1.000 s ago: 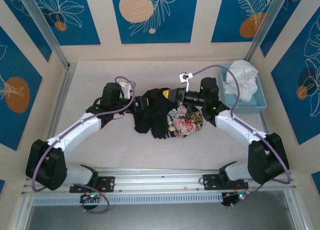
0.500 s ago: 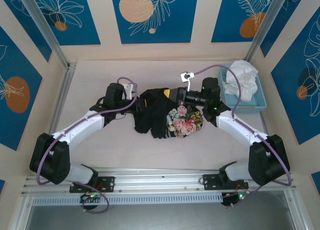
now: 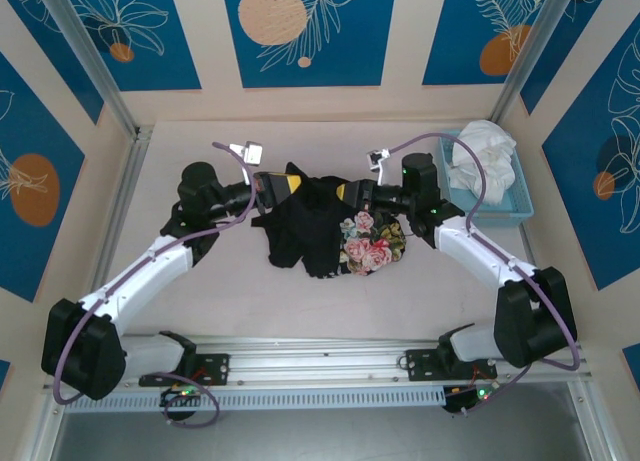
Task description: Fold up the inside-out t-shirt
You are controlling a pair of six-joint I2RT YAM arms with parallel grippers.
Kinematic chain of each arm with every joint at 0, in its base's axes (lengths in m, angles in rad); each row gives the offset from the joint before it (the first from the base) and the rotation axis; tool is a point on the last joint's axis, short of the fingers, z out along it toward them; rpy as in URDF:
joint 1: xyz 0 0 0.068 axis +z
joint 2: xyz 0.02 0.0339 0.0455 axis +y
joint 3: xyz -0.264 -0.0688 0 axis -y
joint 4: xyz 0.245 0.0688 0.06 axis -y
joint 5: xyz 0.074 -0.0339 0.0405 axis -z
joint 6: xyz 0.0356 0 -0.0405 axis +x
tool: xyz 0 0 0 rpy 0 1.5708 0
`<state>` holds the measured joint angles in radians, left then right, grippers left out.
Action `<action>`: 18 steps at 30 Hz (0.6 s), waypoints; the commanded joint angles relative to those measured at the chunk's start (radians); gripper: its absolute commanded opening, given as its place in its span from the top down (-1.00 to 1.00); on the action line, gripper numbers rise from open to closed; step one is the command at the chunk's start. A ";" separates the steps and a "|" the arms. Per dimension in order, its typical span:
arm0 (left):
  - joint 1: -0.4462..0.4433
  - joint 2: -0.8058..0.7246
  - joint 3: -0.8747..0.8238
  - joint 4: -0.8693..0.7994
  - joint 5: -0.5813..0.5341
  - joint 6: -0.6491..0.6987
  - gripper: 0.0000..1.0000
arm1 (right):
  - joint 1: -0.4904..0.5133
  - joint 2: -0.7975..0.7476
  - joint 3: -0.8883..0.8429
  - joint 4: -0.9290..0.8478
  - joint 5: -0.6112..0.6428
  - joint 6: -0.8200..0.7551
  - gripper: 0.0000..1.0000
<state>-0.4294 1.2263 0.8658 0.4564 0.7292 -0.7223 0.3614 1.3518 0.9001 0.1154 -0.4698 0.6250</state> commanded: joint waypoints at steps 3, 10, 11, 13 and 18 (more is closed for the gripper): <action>0.008 -0.011 0.014 0.015 0.024 0.017 1.00 | 0.035 -0.108 0.055 -0.236 0.117 -0.272 0.31; 0.008 -0.002 0.033 -0.025 0.016 0.037 1.00 | 0.191 -0.192 0.095 -0.346 0.313 -0.522 0.03; 0.008 -0.002 0.033 -0.027 0.015 0.037 1.00 | 0.218 -0.188 0.105 -0.343 0.339 -0.541 0.01; 0.008 -0.003 0.032 -0.028 0.015 0.037 1.00 | 0.256 -0.164 0.133 -0.344 0.397 -0.565 -0.05; 0.008 -0.004 0.029 -0.028 0.015 0.035 1.00 | 0.302 -0.079 0.204 -0.347 0.457 -0.594 -0.10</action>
<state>-0.4294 1.2266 0.8658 0.4255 0.7322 -0.7048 0.6468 1.2339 1.0615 -0.2016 -0.1009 0.0967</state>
